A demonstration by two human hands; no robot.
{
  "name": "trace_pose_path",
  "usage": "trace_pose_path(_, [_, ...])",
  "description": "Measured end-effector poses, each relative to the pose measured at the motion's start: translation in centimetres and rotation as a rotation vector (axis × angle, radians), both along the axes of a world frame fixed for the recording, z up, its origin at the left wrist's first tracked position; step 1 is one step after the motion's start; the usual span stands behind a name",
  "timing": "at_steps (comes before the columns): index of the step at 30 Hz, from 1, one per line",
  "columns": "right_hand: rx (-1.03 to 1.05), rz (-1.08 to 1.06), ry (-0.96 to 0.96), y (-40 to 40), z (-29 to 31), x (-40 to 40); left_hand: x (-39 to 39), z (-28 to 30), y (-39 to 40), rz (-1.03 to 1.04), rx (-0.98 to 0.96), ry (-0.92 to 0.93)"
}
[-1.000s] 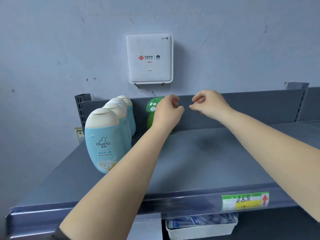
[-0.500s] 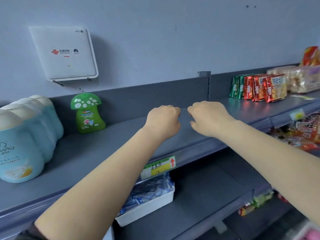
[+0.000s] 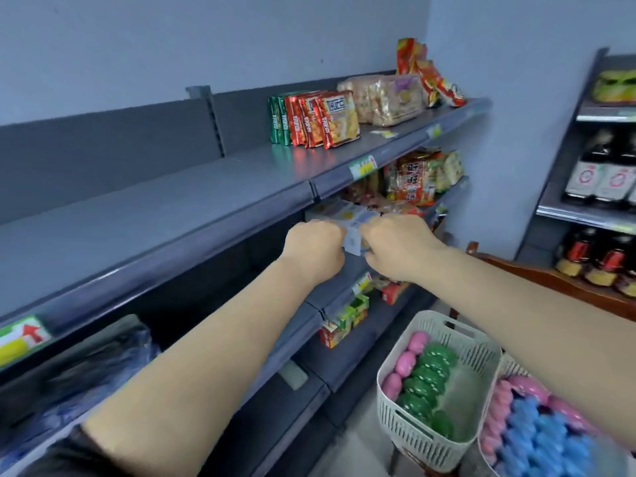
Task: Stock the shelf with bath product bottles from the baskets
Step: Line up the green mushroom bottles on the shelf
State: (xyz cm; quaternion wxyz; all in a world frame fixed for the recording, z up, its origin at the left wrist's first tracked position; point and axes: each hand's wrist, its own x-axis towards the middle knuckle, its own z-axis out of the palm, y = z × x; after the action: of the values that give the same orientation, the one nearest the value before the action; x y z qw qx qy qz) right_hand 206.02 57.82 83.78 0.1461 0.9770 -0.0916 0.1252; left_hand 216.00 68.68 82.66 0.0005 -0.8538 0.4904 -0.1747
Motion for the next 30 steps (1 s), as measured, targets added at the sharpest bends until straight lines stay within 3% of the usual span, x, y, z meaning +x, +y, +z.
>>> trace_pose_path(15, [0.337,-0.345,0.191,-14.9,-14.2,-8.0,-5.0,-14.0,-17.1,-0.247,0.232,0.348])
trace_pose_path(21, [0.594,-0.578,0.171,-20.7,-21.4,-7.2,-2.2,-22.5,-23.6,-0.263,0.342,0.652])
trace_pose_path(26, [0.909,-0.775,0.159,-25.0,-29.2,-6.2,-0.4,-30.3,-28.4,-0.281,0.573,0.783])
trace_pose_path(30, [1.105,-0.863,0.131,-27.5,-35.8,-5.6,0.7,-36.5,-31.6,-0.207,0.592,0.959])
